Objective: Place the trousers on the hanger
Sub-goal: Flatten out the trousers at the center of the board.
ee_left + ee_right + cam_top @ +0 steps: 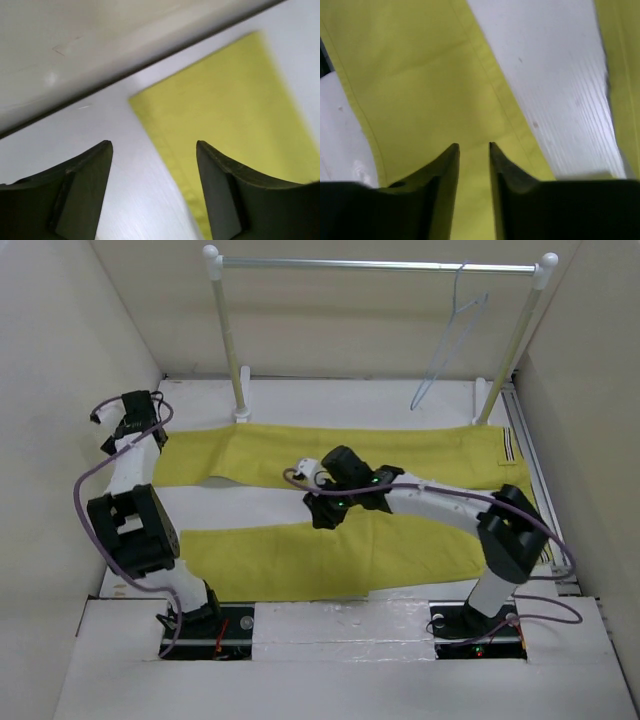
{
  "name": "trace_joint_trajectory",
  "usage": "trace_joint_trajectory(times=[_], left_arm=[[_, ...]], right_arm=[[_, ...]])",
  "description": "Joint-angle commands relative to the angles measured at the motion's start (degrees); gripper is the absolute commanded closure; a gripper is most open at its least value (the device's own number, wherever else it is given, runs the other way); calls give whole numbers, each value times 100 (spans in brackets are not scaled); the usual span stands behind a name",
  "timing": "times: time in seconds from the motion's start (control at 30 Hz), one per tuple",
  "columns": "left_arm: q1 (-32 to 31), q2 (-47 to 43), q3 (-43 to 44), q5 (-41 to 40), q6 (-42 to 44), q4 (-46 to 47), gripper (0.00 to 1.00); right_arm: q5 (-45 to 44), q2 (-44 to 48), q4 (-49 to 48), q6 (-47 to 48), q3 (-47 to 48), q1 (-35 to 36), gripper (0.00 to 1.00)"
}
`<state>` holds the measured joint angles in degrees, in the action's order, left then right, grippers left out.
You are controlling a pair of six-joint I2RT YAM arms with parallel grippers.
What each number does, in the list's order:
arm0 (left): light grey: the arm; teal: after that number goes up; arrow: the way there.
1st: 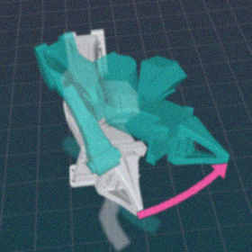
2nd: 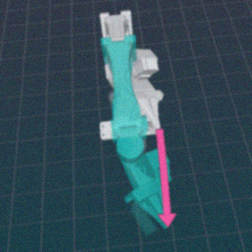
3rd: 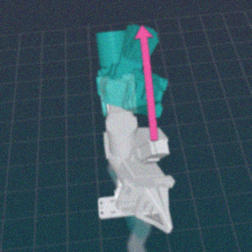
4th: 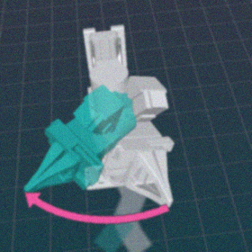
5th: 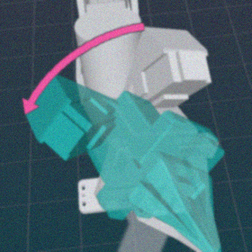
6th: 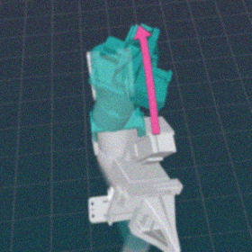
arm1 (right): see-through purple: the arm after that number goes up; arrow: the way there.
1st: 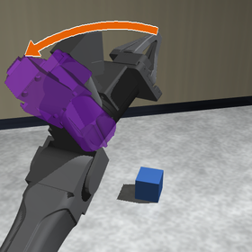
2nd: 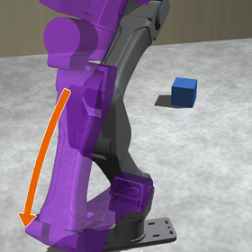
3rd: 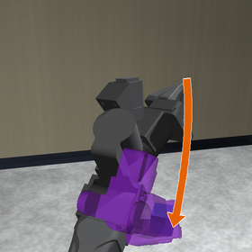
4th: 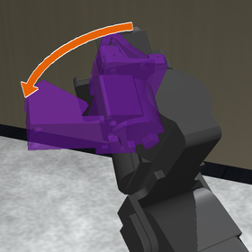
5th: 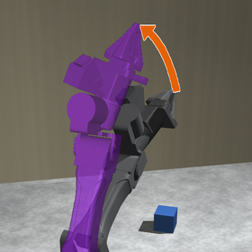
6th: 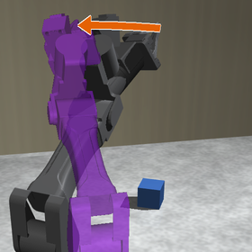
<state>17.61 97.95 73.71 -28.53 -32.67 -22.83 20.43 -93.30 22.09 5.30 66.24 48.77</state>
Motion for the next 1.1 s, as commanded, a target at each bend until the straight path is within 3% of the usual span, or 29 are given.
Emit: trace_joint_trajectory(times=[0.0,0.03,0.13,0.2,0.37,0.47,0.5,0.57,0.6,0.63,0.8,0.9,1.07], left_arm=[[-292,-1171,-111,303,-143,252,39],[-345,-1356,-225,400,-161,322,41],[-398,-2191,-769,1024,-188,639,44],[-398,-2815,-1217,1323,-188,797,45],[-565,-3747,-1824,1762,-187,798,48],[-565,-4011,-1878,1886,-170,736,48],[-565,-4038,-1878,1895,-153,684,48],[-565,-4126,-1904,1904,-152,648,49],[-565,-4152,-1939,1922,-170,666,49],[-565,-4179,-1966,1930,-187,666,49],[-565,-4004,-1835,1913,-205,701,49],[-565,-3880,-1781,1782,-318,587,49],[-565,-3906,-2009,1500,-442,157,47]], right_arm=[[102,-740,-503,120,705,552,58],[6,-1169,-521,94,950,659,46],[-413,-1752,-399,42,1390,984,28],[-732,-2060,-450,-63,1453,1099,24],[-1269,-2683,-486,-240,1681,1213,24],[-1295,-3027,-267,-126,1901,1371,42],[-1269,-3184,-266,-100,1980,1459,62],[-1251,-3370,-249,-117,2094,1538,68],[-1234,-3466,-196,-169,2260,1539,87],[-1138,-3659,-187,-204,2375,1591,96],[-953,-4222,-283,-468,3350,1469,100],[-655,-4800,-380,-852,4638,1224,100],[-557,-4812,-573,-1189,5057,854,100]])
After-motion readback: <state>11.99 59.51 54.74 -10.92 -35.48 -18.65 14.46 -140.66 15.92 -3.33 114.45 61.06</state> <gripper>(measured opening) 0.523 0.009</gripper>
